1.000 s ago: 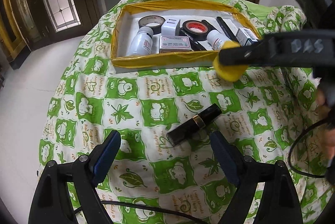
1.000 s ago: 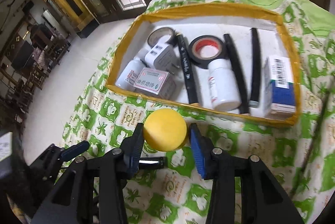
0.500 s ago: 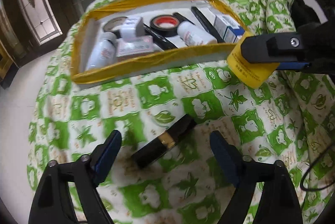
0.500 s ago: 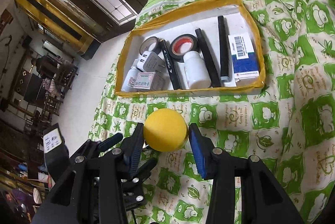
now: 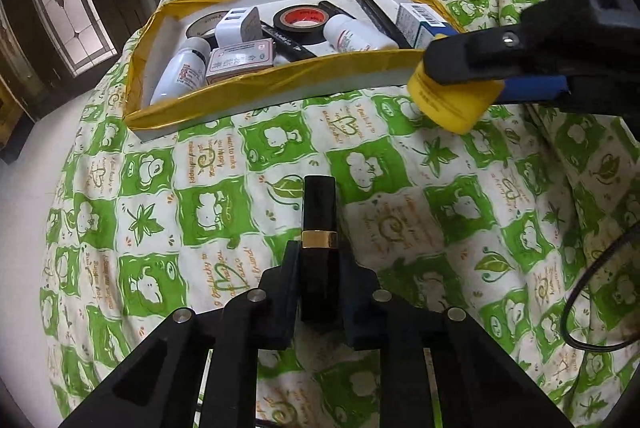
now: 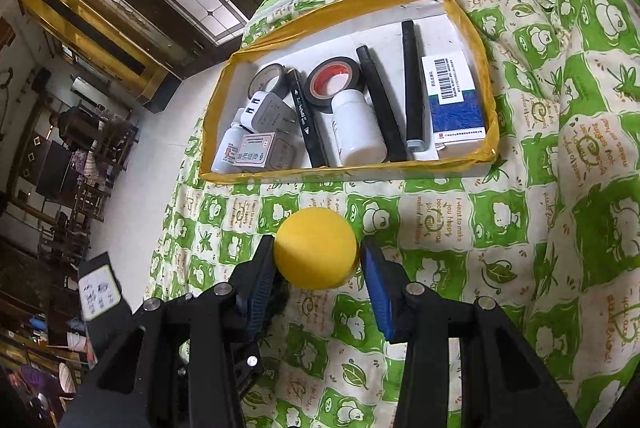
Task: Organize rigid objects
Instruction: 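Grasp the black lipstick tube with the left tool while the right tool holds the sponge, then lift the lipstick with the left tool while the right tool carries the sponge toward the tray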
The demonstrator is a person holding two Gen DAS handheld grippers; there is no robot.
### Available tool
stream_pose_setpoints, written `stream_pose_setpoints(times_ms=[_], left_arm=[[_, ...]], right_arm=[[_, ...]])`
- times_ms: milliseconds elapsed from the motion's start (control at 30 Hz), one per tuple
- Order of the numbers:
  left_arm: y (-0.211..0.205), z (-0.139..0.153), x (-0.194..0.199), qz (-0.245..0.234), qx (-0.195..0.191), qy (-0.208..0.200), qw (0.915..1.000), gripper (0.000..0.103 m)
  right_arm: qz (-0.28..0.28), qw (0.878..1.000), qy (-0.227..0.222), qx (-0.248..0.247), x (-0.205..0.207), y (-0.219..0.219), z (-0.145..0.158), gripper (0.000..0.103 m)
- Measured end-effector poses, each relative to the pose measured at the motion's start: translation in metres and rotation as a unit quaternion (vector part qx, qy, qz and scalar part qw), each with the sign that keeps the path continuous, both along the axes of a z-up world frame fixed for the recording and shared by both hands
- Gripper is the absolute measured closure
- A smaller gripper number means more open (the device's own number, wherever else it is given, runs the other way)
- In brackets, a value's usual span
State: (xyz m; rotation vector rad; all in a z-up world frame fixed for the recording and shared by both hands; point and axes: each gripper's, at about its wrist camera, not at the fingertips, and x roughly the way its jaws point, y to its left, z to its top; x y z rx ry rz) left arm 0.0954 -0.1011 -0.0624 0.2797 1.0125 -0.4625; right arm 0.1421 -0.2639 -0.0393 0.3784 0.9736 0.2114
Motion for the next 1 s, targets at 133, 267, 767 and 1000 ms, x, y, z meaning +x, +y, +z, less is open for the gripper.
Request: stream_pose_setpoints(times_ms=[133, 267, 767, 1000], left_arm=[[0.003, -0.001, 0.003, 0.005, -0.008, 0.003, 0.9999, 0.085], [0.010, -0.002, 0.011, 0.018, -0.028, 0.014, 0.9993, 0.080], [0.018, 0.007, 0.015, 0.032, -0.053, 0.002, 0.9981, 0.085], [0.035, 0.015, 0.020, 0.067, -0.057, -0.012, 0.9961, 0.085]], right_arm=[[-0.001, 1.000, 0.000, -0.002, 0.000, 0.000, 0.000, 0.061], [-0.002, 1.000, 0.001, -0.003, 0.001, 0.000, -0.001, 0.061], [-0.006, 1.000, 0.002, -0.014, 0.005, 0.000, -0.005, 0.061], [-0.016, 1.000, -0.007, -0.019, 0.003, -0.005, -0.004, 0.061]])
